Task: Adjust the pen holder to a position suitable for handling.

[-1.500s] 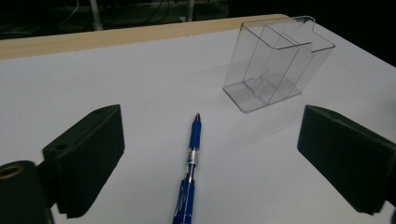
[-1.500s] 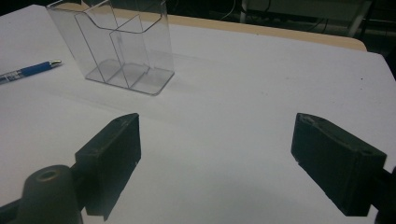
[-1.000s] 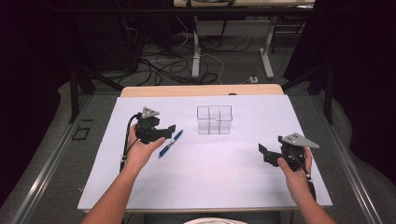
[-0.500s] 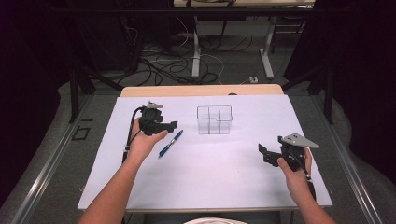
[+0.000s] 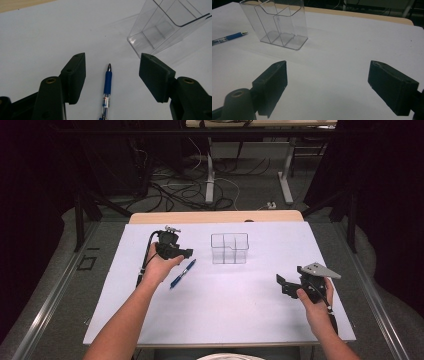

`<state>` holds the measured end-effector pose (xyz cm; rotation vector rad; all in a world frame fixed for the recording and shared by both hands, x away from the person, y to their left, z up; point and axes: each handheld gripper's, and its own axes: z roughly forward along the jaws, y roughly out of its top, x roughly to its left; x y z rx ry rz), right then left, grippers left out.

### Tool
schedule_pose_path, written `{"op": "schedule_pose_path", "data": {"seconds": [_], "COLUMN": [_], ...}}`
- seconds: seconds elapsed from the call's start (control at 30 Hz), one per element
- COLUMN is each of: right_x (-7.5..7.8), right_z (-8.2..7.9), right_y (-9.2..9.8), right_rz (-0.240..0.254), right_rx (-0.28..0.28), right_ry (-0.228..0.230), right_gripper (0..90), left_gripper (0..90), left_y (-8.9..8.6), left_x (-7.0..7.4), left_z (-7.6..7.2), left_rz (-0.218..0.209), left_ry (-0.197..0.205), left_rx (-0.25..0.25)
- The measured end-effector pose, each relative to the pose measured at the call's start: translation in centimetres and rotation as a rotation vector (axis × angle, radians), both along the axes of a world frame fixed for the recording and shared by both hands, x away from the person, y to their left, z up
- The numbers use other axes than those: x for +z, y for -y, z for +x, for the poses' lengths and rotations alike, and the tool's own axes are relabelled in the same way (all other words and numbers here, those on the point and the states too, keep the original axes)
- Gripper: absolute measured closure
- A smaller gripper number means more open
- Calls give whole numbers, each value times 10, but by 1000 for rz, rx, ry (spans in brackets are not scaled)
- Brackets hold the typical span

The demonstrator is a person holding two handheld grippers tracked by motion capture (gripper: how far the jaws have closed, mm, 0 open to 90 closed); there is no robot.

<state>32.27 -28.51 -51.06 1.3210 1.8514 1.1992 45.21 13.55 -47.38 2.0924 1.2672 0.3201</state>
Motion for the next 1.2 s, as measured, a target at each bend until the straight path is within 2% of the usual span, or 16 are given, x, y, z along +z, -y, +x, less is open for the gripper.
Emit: {"op": "schedule_pose_path", "data": {"seconds": [0.47, 0.83, 1.2], "right_x": [-2, -3, -4], "right_z": [1, 2, 2], "right_y": [1, 0, 0], "right_rz": [8, 3, 16], "right_rx": [12, 17, 20], "right_ry": [-5, -9, -15], "right_gripper": [155, 155, 155], "left_gripper": [522, 640, 678], "left_y": [14, 19, 20], "left_x": [-22, -35, -45], "left_z": [15, 22, 26], "left_rz": [76, 154, 202], "left_ry": [-89, -187, -242], "left_rx": [-48, -67, -76]}}
